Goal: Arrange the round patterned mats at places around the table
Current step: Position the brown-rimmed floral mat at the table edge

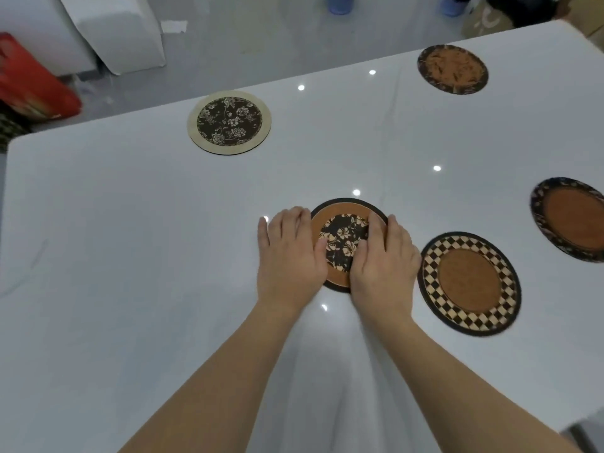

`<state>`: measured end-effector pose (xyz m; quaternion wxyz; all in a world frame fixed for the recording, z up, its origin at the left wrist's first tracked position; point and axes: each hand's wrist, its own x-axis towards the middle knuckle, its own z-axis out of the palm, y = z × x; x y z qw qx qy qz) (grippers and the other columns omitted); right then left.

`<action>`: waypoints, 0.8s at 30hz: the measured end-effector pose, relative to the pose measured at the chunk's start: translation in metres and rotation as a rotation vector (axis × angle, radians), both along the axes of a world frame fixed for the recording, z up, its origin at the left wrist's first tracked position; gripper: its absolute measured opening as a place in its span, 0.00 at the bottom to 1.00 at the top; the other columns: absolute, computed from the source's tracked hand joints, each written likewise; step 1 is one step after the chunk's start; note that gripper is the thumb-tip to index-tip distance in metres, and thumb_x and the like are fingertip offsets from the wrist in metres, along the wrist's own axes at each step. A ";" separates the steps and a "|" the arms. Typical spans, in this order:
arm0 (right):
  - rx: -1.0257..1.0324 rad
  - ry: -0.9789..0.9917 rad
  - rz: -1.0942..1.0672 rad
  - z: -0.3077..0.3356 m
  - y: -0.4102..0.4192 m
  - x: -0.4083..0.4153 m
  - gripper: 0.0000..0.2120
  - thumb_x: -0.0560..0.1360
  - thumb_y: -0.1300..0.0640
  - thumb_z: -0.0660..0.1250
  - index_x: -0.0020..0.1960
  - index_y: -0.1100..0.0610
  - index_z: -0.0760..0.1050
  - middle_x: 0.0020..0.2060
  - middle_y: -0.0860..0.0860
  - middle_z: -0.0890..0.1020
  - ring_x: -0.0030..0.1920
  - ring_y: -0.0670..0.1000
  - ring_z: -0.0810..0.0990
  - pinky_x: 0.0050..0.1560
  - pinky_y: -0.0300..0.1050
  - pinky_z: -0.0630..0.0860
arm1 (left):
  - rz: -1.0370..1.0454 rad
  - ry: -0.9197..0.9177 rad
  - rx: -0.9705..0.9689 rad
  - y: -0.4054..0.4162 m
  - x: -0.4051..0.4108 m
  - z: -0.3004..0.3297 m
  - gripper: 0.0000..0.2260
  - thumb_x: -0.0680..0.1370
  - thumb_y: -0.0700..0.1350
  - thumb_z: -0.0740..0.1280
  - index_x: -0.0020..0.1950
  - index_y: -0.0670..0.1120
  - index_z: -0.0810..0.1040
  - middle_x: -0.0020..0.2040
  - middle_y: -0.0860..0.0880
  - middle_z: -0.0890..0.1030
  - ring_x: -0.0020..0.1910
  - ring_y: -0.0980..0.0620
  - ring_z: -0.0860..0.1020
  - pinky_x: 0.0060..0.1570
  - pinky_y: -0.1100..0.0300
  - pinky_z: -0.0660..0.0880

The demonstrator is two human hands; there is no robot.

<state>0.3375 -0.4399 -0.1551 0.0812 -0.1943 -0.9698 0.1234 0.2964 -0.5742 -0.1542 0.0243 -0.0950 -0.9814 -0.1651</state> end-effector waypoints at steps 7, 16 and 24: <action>-0.121 0.123 -0.051 0.006 0.003 -0.001 0.22 0.77 0.59 0.57 0.71 0.55 0.66 0.66 0.55 0.72 0.65 0.56 0.69 0.66 0.56 0.65 | -0.048 0.032 0.202 -0.004 0.001 0.004 0.15 0.75 0.46 0.62 0.62 0.54 0.72 0.56 0.55 0.78 0.58 0.50 0.73 0.69 0.50 0.62; -0.144 0.190 -0.076 0.004 0.004 -0.001 0.16 0.77 0.57 0.60 0.64 0.57 0.73 0.53 0.57 0.75 0.52 0.57 0.71 0.55 0.50 0.65 | 0.019 -0.014 0.184 -0.003 0.002 0.005 0.16 0.79 0.47 0.59 0.67 0.51 0.69 0.47 0.53 0.79 0.45 0.48 0.75 0.55 0.52 0.65; -0.156 0.179 0.036 0.013 -0.015 0.007 0.13 0.80 0.55 0.55 0.54 0.59 0.75 0.47 0.59 0.77 0.48 0.59 0.72 0.50 0.51 0.64 | 0.140 -0.128 0.640 -0.042 0.024 0.024 0.16 0.79 0.45 0.63 0.67 0.46 0.73 0.57 0.49 0.82 0.55 0.48 0.80 0.60 0.48 0.73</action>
